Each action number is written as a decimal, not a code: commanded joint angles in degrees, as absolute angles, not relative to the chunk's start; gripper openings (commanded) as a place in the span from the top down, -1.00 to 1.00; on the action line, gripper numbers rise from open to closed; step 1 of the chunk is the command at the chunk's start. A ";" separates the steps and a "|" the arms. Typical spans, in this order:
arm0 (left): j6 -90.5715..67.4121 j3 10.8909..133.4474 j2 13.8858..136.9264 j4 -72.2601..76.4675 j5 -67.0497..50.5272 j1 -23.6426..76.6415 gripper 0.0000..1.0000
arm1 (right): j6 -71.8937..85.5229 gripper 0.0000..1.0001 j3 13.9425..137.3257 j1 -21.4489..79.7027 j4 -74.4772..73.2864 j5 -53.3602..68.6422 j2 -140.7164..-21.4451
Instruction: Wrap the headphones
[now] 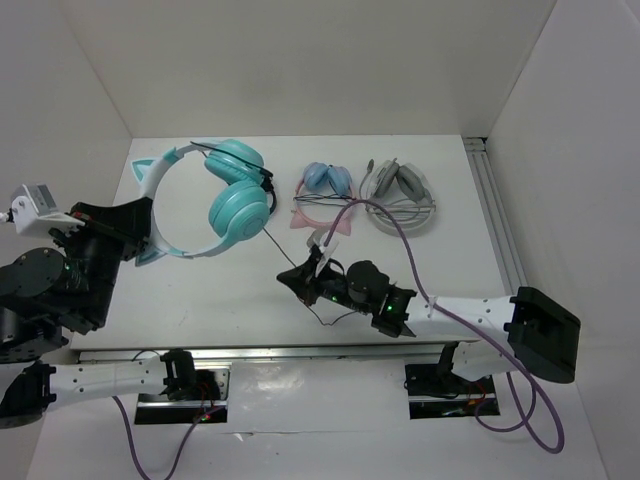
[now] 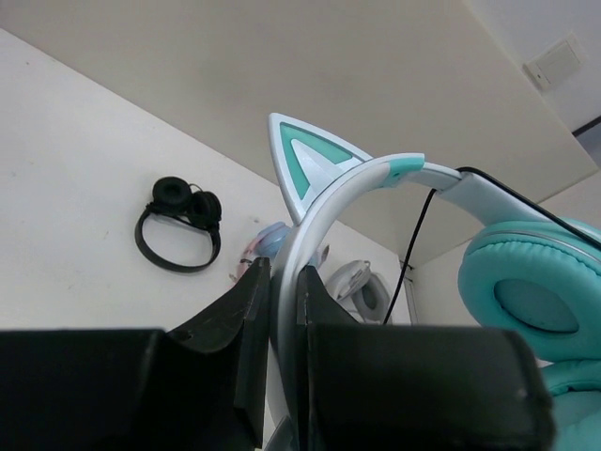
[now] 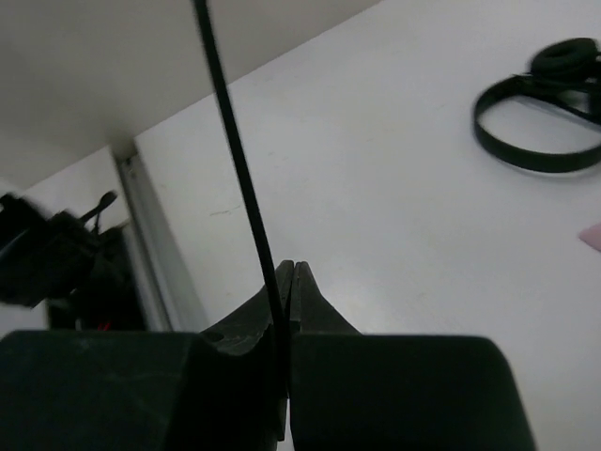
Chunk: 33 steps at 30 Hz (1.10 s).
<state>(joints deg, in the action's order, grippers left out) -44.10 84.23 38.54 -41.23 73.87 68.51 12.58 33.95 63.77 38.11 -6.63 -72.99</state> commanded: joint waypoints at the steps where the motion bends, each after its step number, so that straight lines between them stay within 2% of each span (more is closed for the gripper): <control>1: -37.22 84.12 39.02 -22.37 79.97 68.20 1.00 | 7.91 1.00 36.11 64.77 37.63 12.98 -72.60; 4: -28.71 81.58 39.64 -16.37 79.98 68.20 1.00 | 6.08 1.00 38.58 67.92 32.18 16.78 -74.18; 5: -24.30 80.17 39.64 -7.04 79.98 68.20 1.00 | 6.06 1.00 39.80 69.07 31.04 16.79 -74.18; 7: -12.38 75.97 40.17 2.68 79.98 68.20 1.00 | 5.27 1.00 40.34 71.96 29.01 16.79 -74.18; 10: -6.69 73.66 43.31 12.21 77.01 66.28 1.00 | 4.66 1.00 41.48 74.52 27.60 16.79 -73.66; 21: -20.02 74.97 54.40 -2.27 66.80 51.87 1.00 | 4.66 0.98 41.48 76.82 27.42 17.75 -69.61; 25: -21.09 70.33 54.40 -1.24 66.27 51.86 1.00 | 4.66 0.98 41.48 76.82 28.12 17.75 -67.59; 27: -21.09 68.74 54.40 -0.18 66.88 51.33 1.00 | 5.18 0.95 41.48 76.82 28.65 19.24 -66.80; 33: -24.26 67.50 54.93 -2.72 66.36 49.31 1.00 | 5.71 0.70 41.48 76.82 29.79 22.23 -65.13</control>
